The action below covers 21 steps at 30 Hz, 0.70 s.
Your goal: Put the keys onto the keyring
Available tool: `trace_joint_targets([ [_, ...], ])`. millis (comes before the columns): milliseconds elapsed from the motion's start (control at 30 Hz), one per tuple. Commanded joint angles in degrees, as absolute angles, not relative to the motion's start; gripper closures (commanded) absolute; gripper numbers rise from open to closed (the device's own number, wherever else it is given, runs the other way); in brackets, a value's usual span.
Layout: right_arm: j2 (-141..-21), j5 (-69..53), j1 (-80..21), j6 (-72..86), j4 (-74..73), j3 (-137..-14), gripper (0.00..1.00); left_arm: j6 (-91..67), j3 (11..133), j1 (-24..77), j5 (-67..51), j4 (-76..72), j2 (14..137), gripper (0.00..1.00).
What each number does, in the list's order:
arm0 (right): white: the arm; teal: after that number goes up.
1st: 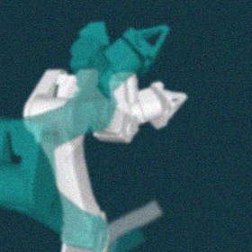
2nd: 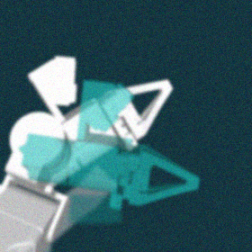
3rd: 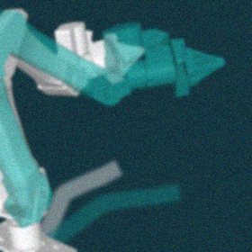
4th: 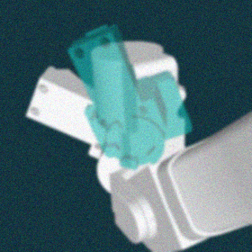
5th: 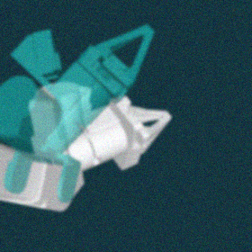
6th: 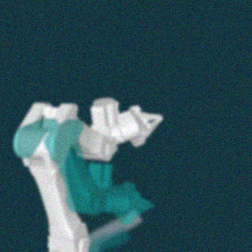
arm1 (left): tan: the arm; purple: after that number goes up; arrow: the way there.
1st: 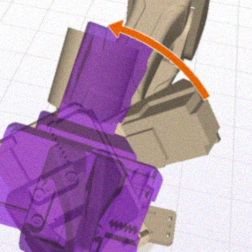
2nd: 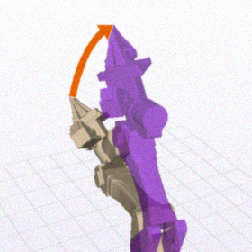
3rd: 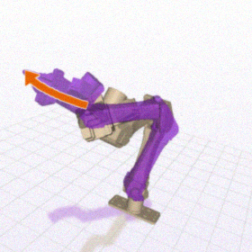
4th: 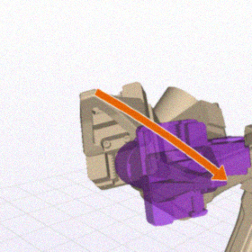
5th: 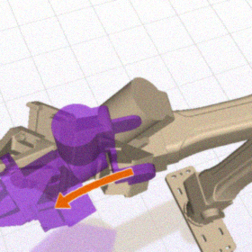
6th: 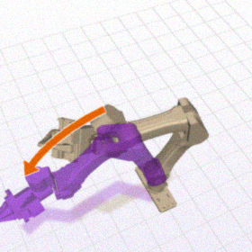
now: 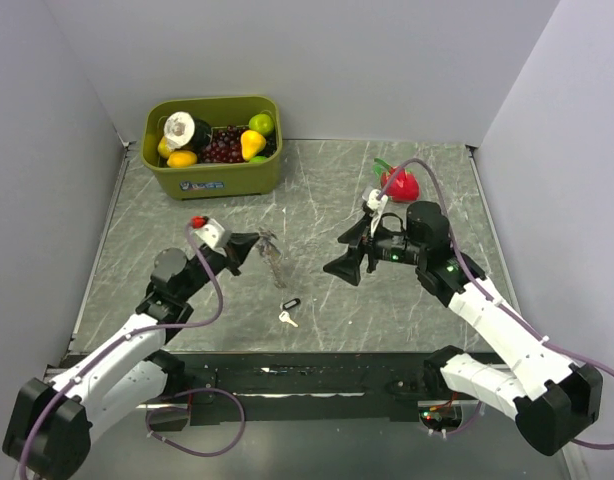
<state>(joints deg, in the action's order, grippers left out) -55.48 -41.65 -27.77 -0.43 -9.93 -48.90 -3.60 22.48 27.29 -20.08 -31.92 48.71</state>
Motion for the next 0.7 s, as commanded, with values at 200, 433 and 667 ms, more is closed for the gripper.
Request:
trace_joint_targets([
  [200,-58.27,-36.92,-33.21,-1.93,-10.46,-47.55,0.01,-17.67,15.56,18.9,-10.98,-38.76,36.22,0.99],
  [433,-62.14,-30.94,-39.11,-2.99,-12.65,-48.6,0.0,-12.04,15.3,18.81,-15.39,-33.57,34.02,0.99],
  [667,-66.35,-22.08,-45.78,-1.94,-14.15,-48.6,0.01,-13.19,11.69,18.81,-8.8,-34.72,26.2,0.99],
])
